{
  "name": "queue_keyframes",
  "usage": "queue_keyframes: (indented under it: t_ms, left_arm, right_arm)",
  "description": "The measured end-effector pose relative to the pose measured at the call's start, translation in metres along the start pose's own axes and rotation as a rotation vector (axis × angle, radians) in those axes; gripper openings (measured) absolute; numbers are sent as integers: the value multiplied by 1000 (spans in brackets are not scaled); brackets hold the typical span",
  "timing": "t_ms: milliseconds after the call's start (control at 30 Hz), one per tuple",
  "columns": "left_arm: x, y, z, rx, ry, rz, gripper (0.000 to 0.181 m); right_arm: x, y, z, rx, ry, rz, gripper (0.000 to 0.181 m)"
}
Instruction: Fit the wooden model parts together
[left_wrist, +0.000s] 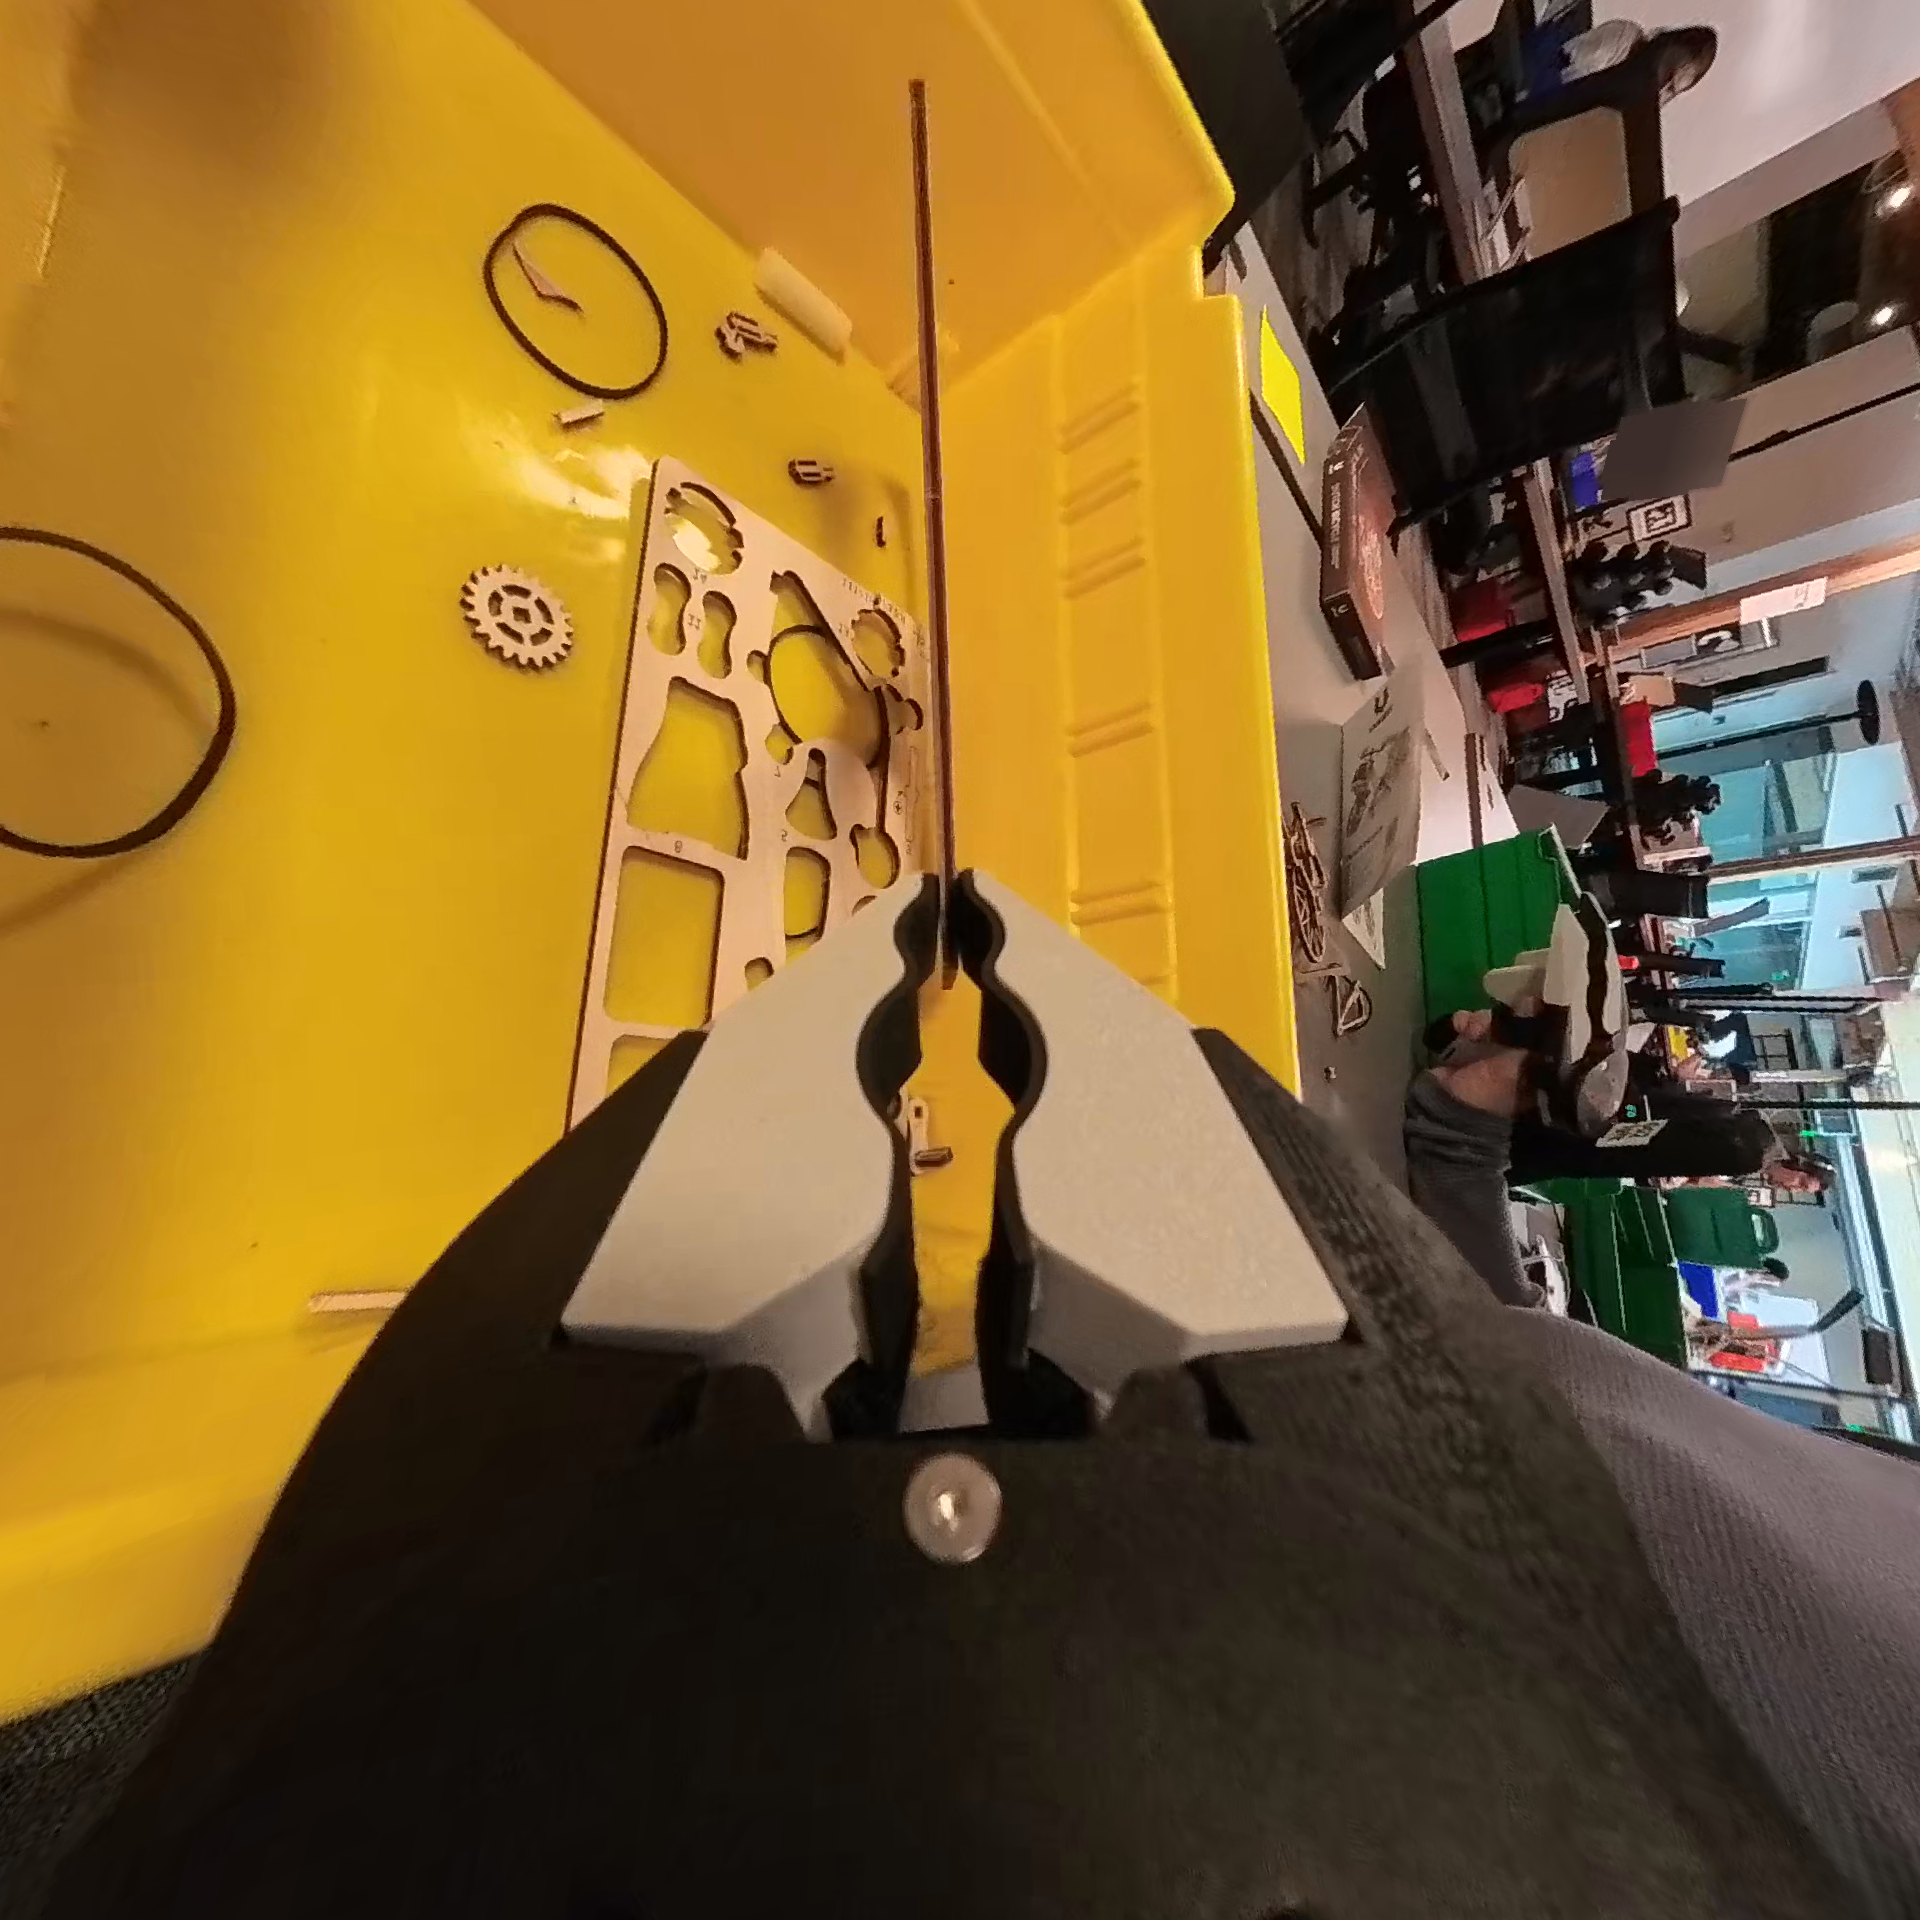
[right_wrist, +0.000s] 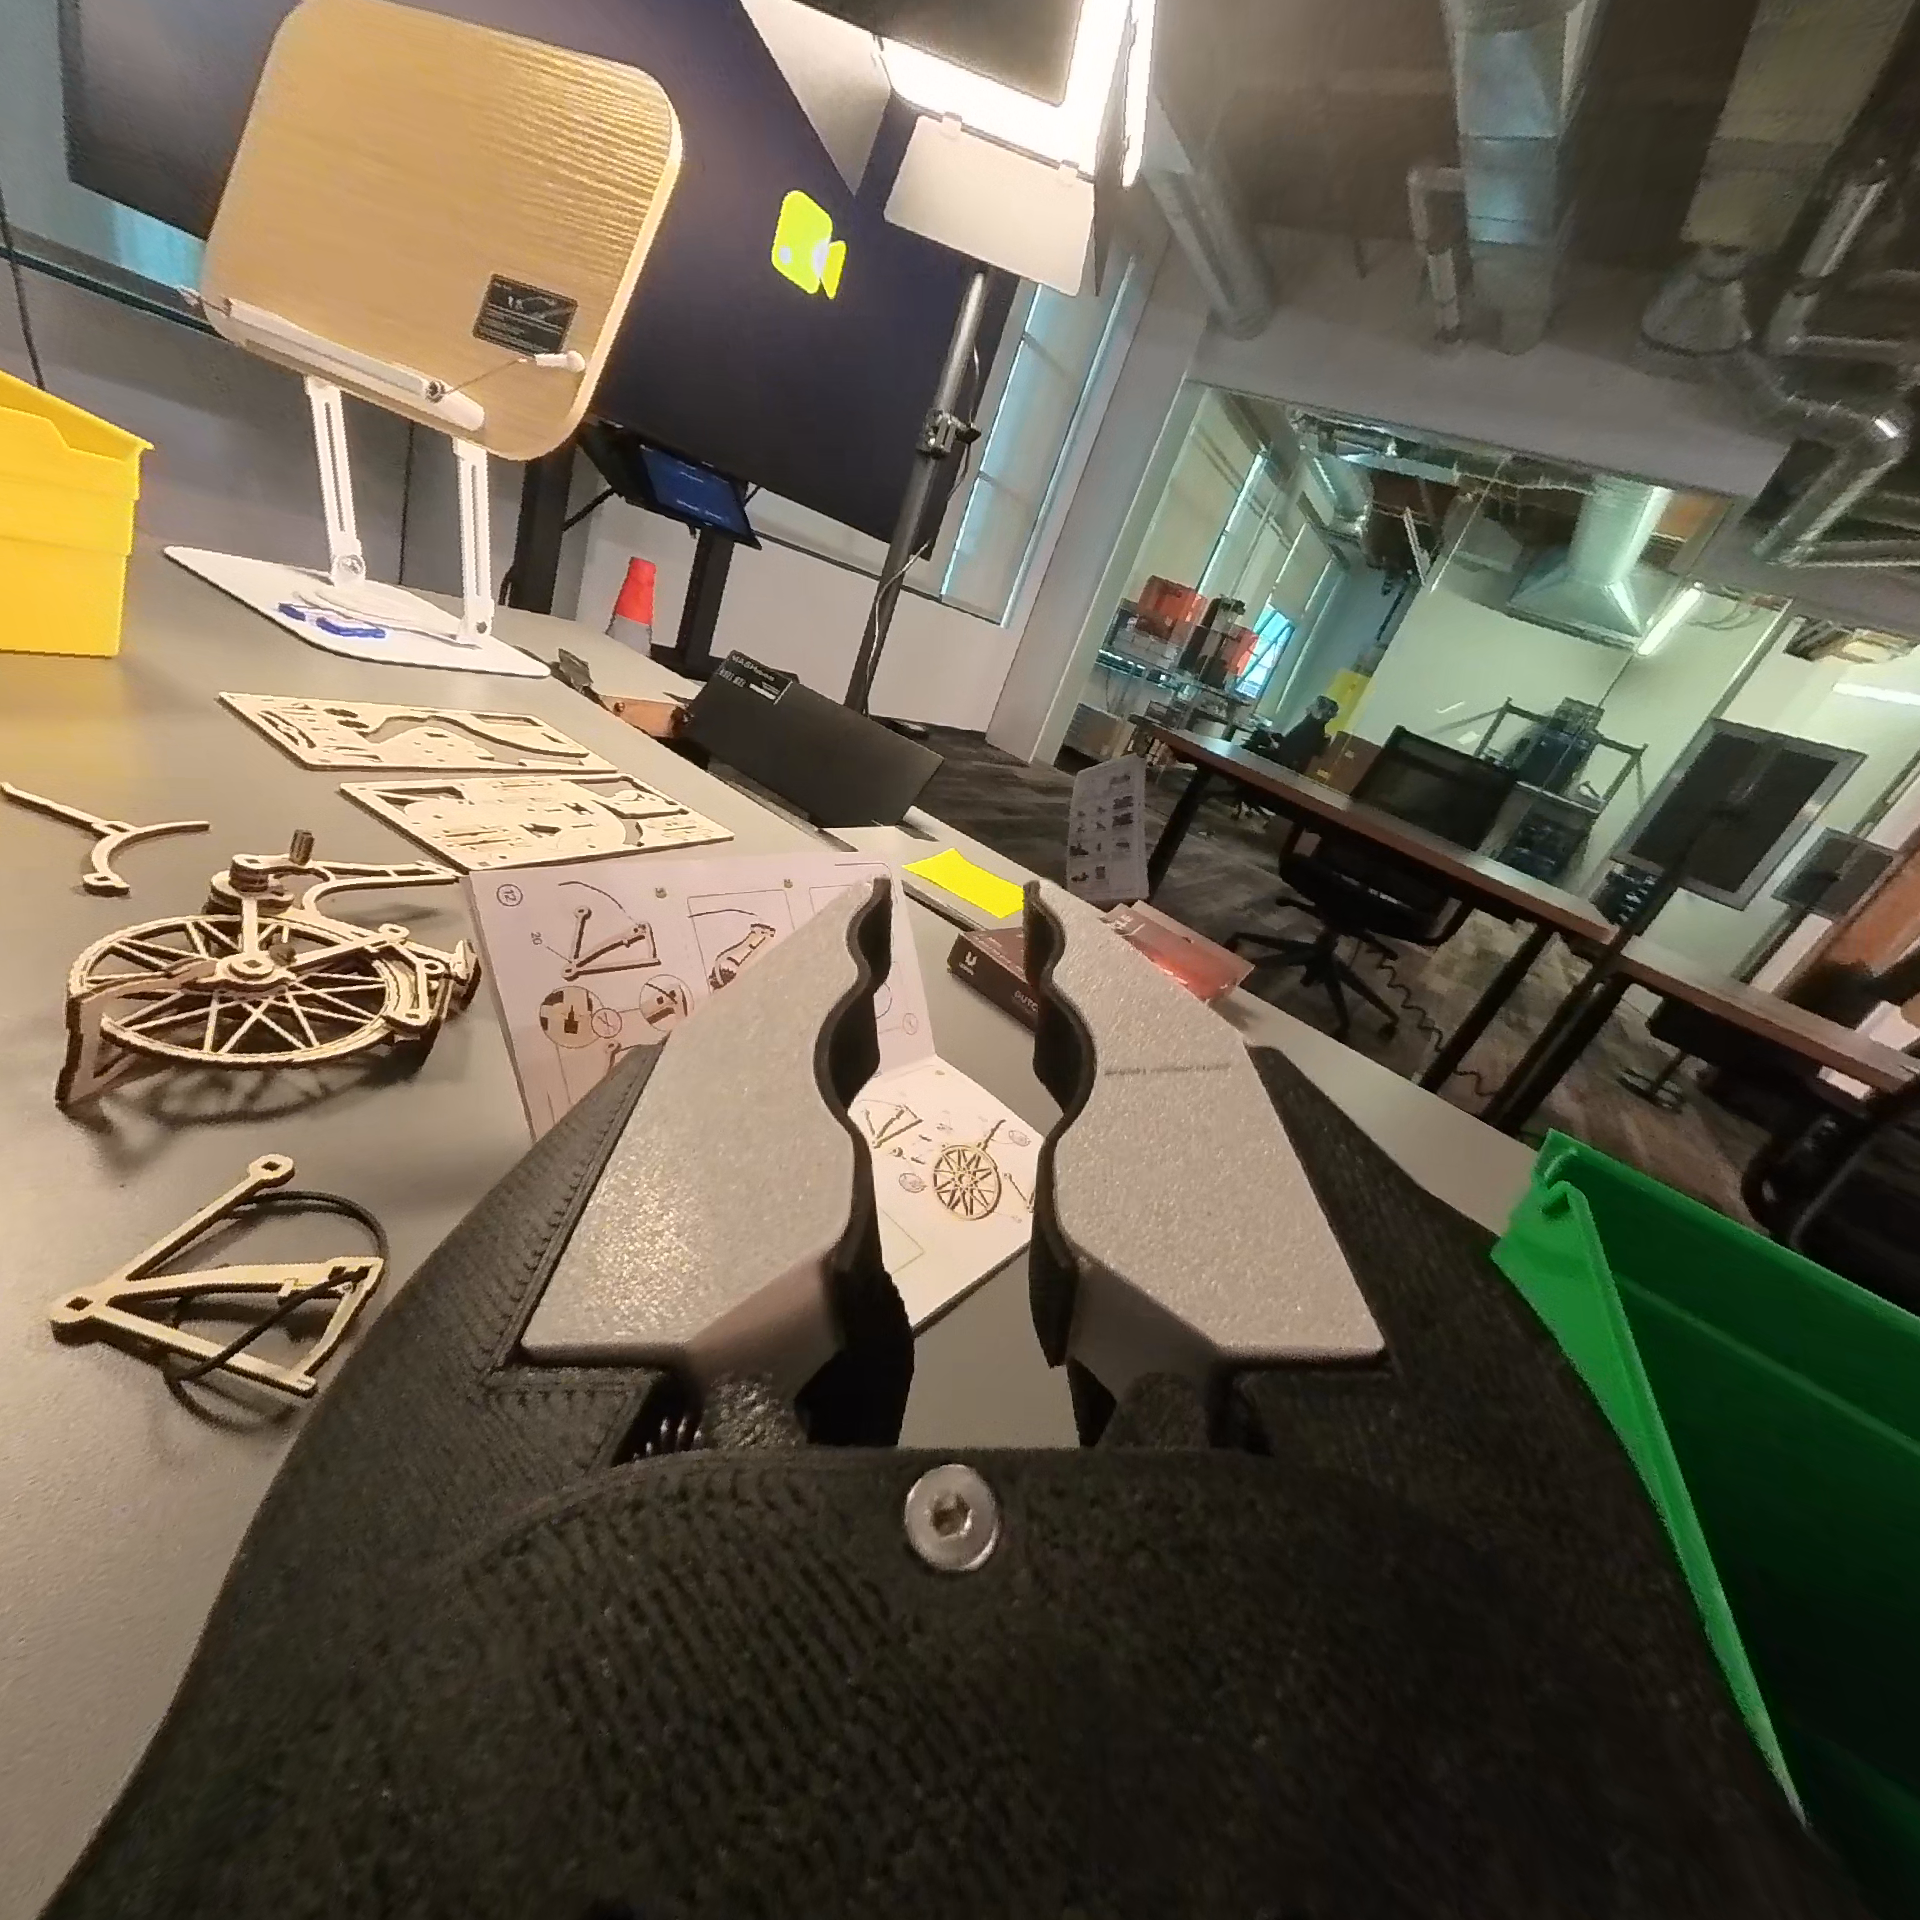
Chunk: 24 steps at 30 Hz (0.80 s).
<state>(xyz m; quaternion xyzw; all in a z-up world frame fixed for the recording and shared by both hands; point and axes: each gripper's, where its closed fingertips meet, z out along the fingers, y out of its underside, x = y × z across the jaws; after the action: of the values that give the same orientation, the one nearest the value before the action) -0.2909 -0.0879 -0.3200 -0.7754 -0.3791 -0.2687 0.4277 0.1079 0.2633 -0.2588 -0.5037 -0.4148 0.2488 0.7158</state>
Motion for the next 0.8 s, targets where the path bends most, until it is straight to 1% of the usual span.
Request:
queue_keyframes:
  t_ms: [367,533,800]
  left_arm:
    - [-9,-7,-5,27,-39,-10,2]
    - [-16,-3,-5,-6,-62,-21,2]
    - [-19,-8,-7,1,-89,-9,2]
  right_arm:
    - [-1,1,1,-6,-12,12,23]
    - [-3,1,1,-8,-19,15,23]
    - [-4,2,1,-11,-25,17,23]
